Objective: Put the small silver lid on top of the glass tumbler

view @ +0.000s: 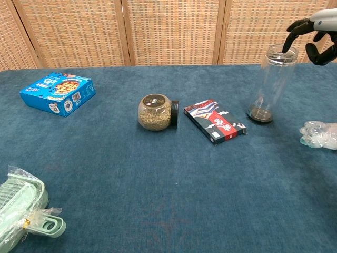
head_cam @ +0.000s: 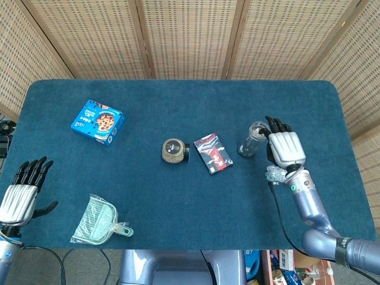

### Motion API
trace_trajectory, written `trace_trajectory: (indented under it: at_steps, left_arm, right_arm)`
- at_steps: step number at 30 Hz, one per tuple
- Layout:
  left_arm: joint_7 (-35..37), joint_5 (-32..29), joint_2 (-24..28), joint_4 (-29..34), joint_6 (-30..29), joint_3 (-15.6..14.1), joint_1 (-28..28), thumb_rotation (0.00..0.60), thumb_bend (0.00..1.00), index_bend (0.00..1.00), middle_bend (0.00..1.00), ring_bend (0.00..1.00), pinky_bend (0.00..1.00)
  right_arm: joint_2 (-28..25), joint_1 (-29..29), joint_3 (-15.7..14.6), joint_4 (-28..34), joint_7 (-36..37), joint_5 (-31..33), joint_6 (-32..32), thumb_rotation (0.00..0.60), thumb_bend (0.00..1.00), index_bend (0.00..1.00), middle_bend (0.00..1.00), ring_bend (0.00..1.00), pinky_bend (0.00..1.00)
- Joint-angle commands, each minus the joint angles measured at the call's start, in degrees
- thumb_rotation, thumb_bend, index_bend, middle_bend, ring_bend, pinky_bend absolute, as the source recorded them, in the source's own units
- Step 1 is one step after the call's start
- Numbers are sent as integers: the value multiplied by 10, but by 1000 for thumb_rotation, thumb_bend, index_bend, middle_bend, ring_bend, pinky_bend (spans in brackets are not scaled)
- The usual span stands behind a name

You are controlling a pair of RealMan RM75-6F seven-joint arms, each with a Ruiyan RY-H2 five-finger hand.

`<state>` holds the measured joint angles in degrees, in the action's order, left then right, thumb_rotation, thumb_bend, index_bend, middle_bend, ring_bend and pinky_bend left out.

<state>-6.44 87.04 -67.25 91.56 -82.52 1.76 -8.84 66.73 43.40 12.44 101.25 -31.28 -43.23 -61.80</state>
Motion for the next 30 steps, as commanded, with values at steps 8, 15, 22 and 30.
trace_trajectory:
  at_steps: [8, 15, 22, 30]
  left_arm:
    - [-1, 2, -1, 0, 1, -1, -1, 600, 208, 0, 0, 0, 0]
    - [-3, 2, -1, 1, 1, -1, -1, 600, 208, 0, 0, 0, 0]
    - [-2, 2, -1, 1, 1, -1, -1, 600, 208, 0, 0, 0, 0]
    - [-2, 1, 0, 1, 0, -1, -1, 600, 208, 0, 0, 0, 0]
  right_arm:
    - [2, 2, -2, -6, 1, 7, 3, 600, 943, 300, 0, 0, 197]
    - [7, 5, -3, -15, 4, 9, 7, 600, 944, 305, 0, 0, 196]
    - [9, 7, -5, -17, 3, 14, 11, 600, 944, 309, 0, 0, 197]
    - [12, 10, -8, -19, 1, 18, 14, 600, 944, 309, 0, 0, 197]
